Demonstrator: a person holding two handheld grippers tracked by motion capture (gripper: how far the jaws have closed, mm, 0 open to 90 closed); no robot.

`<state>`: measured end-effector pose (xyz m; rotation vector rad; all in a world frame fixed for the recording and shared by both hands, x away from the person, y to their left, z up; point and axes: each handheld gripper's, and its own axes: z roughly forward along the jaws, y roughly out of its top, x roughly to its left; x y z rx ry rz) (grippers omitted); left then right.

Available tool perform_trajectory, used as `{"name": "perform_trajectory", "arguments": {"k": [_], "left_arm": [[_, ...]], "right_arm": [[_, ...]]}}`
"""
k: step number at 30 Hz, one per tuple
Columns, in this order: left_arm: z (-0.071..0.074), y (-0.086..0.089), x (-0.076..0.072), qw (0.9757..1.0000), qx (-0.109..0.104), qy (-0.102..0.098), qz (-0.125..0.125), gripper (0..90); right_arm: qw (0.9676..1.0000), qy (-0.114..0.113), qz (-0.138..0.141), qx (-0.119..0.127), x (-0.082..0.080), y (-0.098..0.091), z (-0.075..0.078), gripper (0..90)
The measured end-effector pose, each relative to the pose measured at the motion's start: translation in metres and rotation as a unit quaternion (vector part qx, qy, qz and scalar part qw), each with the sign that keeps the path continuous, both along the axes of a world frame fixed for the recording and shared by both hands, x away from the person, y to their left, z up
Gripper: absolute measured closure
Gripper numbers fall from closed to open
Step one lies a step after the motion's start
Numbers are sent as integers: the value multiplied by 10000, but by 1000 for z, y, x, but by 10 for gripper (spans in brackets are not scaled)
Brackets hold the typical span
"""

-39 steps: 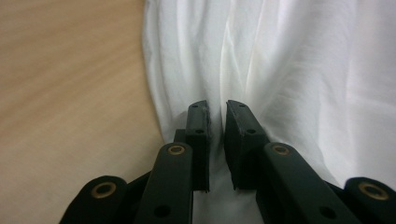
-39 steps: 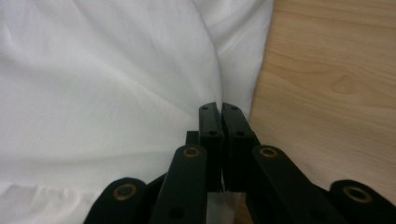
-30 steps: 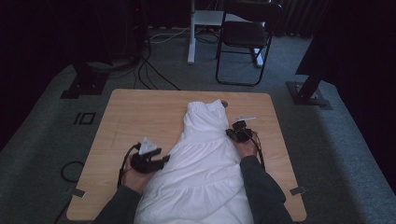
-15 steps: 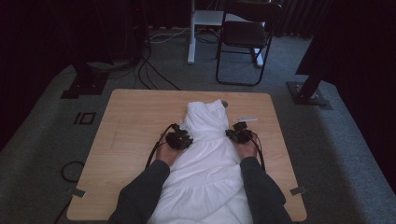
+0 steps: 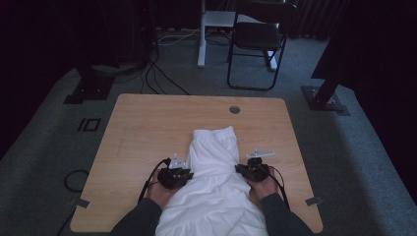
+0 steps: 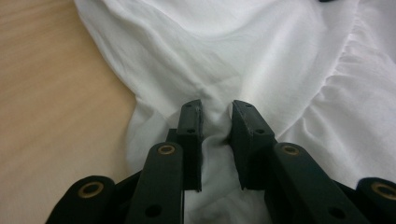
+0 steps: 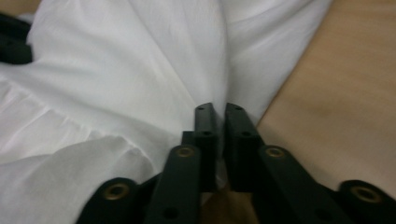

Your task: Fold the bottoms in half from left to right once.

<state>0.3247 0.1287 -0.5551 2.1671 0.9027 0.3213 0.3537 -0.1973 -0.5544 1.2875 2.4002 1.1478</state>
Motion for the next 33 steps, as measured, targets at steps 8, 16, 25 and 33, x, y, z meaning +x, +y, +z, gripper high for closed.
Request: {"name": "perform_trajectory", "arguments": {"k": [8,16,25,33], "left_arm": [[-2,-2,3,9999,-34,-99,10,714],[-4,-1,2,9998,-124,-156,16,713],[-4,-1,1,9998,-123,-169,24,709],[-5,0,1,9997,-144,-193,64,679]], "right_arm": [[9964,-592,-218,558,52,17,49,721],[9995,-82,97,303,82,72,24,508],[9990,-300,327,8,74,81,21,511],[9900,-1321,106,-483,63,68,50,889]]}}
